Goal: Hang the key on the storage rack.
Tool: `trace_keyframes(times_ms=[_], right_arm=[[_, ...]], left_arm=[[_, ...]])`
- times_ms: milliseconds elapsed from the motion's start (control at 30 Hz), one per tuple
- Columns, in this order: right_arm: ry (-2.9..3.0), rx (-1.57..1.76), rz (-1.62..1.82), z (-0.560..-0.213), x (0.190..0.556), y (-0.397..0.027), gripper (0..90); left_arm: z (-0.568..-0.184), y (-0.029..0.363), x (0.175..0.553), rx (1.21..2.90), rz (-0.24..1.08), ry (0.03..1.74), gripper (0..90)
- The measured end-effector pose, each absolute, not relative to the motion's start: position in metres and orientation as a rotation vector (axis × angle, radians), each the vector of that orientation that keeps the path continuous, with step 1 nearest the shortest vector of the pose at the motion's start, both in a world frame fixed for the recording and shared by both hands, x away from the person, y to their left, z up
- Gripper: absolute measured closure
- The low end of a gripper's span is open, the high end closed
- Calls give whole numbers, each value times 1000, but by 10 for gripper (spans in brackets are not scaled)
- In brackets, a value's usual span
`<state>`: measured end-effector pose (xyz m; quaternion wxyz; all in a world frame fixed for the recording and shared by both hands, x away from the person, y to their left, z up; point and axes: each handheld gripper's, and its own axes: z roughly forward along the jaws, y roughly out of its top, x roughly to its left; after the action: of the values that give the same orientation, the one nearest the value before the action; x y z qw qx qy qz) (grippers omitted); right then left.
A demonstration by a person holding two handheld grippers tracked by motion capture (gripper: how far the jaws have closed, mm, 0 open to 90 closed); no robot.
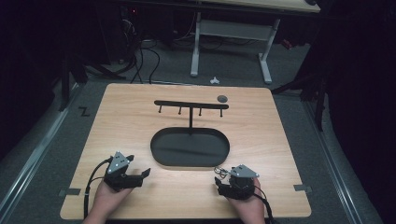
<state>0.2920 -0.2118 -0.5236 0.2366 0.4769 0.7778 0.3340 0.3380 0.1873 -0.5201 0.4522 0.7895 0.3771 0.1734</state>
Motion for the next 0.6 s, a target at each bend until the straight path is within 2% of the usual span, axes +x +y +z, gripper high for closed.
trace_keyframes(times_ms=[600], right_arm=[[2101,1337,874,-524,296,-215,509]], left_arm=[[-520,188,337,1953,430,928,147]])
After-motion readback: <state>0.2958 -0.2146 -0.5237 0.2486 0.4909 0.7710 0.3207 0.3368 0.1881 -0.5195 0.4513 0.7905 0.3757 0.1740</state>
